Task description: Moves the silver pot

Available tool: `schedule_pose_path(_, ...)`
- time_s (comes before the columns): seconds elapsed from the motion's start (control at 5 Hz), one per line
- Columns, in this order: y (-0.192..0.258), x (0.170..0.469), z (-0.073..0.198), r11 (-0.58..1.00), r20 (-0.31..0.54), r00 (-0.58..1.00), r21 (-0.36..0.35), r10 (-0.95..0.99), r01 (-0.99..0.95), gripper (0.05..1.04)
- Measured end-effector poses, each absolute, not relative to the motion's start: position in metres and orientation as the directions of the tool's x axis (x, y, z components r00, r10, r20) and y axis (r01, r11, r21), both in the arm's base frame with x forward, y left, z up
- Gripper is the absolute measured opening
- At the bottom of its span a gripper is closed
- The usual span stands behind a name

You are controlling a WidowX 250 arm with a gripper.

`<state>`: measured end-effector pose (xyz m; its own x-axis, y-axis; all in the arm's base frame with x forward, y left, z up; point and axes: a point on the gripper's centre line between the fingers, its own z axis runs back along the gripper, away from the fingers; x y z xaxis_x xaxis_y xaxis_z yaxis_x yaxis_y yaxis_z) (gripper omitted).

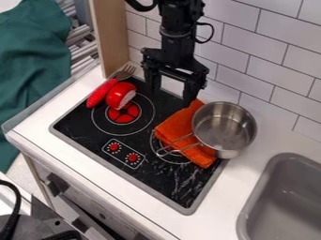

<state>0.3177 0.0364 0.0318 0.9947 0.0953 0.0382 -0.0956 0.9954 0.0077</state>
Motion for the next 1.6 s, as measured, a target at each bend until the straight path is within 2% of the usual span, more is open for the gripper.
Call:
schedule_pose_path(0.2,0.035,0.313,0.021,0.995,0.001,0.995,0.007,0.098,-0.098,1.01)
schedule_pose_path(0.8,-0.023,0.325,0.009,0.999,-0.007,1.0,0.043,-0.021,0.021,1.01)
schedule_pose_path(1.2,-0.02,0.343,-0.012,1.0,-0.043,0.999,0.0,0.02,-0.02,1.01)
schedule_pose_path(1.4,-0.011,0.35,-0.021,0.999,-0.065,0.997,-0.006,0.038,-0.039,0.957)
schedule_pose_path(1.6,-0.008,0.352,-0.026,0.999,-0.076,0.996,-0.006,0.045,-0.046,0.82)
